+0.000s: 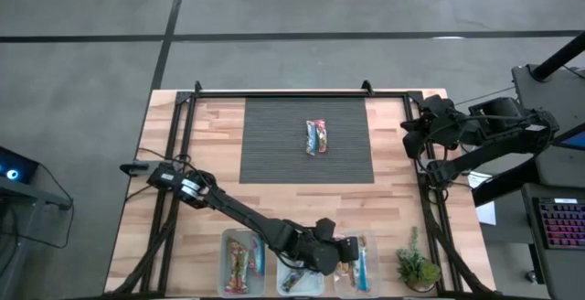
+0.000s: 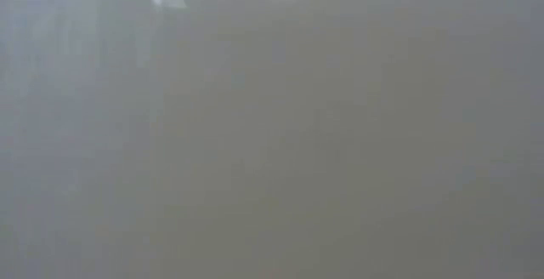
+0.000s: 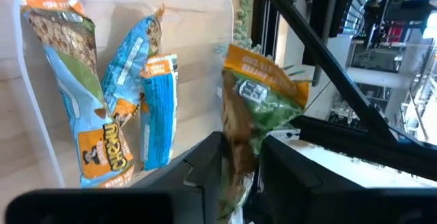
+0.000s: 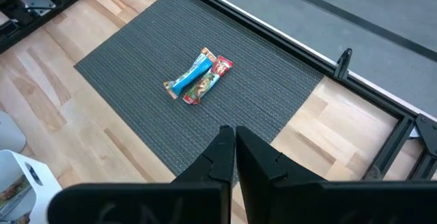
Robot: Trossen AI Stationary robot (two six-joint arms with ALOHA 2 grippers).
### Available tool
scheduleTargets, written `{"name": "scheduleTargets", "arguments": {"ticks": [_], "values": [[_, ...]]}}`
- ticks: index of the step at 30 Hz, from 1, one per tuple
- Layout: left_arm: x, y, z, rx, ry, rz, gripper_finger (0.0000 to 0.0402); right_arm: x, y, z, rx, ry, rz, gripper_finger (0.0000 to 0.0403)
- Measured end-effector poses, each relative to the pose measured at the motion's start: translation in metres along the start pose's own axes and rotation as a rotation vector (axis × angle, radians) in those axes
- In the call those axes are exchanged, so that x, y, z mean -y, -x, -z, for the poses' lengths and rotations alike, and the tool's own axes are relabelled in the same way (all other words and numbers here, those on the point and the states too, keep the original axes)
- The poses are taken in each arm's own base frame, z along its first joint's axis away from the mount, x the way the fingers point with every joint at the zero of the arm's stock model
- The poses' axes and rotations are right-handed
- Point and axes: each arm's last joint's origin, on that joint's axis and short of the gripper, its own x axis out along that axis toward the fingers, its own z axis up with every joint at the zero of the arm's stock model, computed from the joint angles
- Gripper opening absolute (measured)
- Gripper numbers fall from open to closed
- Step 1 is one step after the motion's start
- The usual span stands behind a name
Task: Pick and place Granola Bars by type
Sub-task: Put the left yellow granola bar into the transparent bin, then put the red granola bar into the gray bin
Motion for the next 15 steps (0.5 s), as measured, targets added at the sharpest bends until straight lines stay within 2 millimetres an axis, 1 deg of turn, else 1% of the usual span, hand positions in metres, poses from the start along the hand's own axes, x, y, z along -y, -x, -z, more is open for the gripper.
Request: {"name": "scheduleTargets", "arguments": {"ticks": [6, 15], "values": [[0.0007, -0.0010, -0.0021, -0.018, 0.009, -0.007, 0.0114, 0.0000, 0.0000, 0.0000, 0.000, 0.000, 0.000, 0.0008], [0.0028, -0.0032, -0.0080, -0.008, 0.022, -0.002, 0.0119, 0.0000, 0.0000, 0.0000, 0.000, 0.000, 0.000, 0.0008]]}}
